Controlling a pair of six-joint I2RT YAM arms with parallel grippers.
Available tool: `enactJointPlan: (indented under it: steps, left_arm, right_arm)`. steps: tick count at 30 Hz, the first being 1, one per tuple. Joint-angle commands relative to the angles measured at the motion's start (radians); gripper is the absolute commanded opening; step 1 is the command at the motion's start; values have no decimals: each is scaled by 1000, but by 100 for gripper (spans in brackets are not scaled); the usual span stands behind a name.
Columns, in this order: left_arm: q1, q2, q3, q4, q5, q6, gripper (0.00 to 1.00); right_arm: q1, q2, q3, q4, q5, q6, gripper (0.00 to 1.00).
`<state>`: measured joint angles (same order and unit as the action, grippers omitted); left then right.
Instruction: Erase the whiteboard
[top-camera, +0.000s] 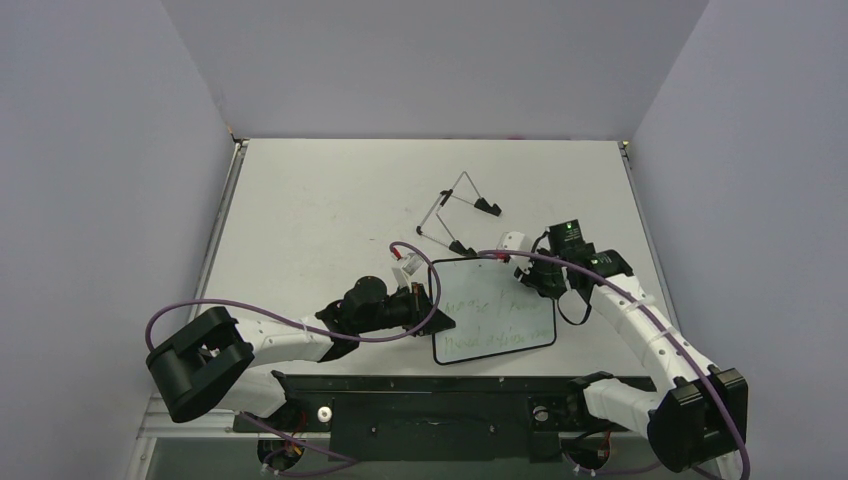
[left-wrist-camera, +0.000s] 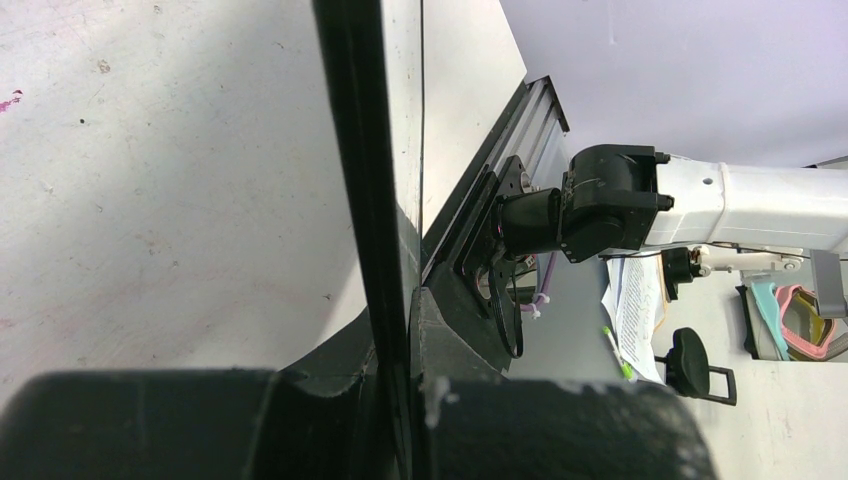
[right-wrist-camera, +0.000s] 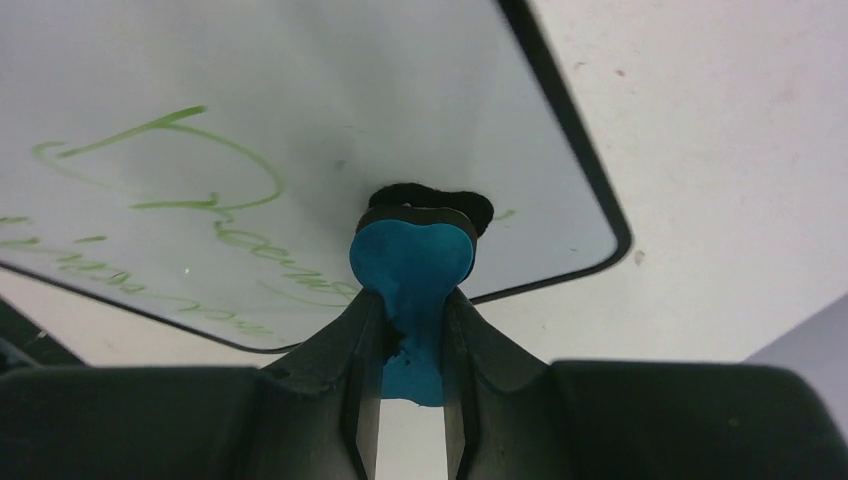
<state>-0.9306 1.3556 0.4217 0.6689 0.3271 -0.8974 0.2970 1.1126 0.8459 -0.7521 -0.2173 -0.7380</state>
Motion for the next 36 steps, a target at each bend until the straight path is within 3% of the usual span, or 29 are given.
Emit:
enactJointPlan:
  steps: [1,4,7,12,21,29,36]
  left_arm:
    - [-5,-30,32,42,17,43,0]
    - [-5,-23,35,49,19,42,0]
    - [-5,-27,35,46,18,41,0]
    - [-5,-35,35,39,18,44,0]
    - [-5,-36,34,38,18,47,0]
    - [-4,-45,38,22,18,55,0]
    - [-1,-44,37,18,18,60,0]
  right_arm:
    - [49,-32,-6,-105,-128,-101,0]
    - [58,-31,4,-68,-116,-66,0]
    - [38,-29,1,36,25,23,0]
    - [-2,-11,-8,52,102,42,0]
    - [69,-2,16,-64,-97,-58,0]
    - [38,32,72,41,9,20,0]
    - [5,26,16,16,91,-12,0]
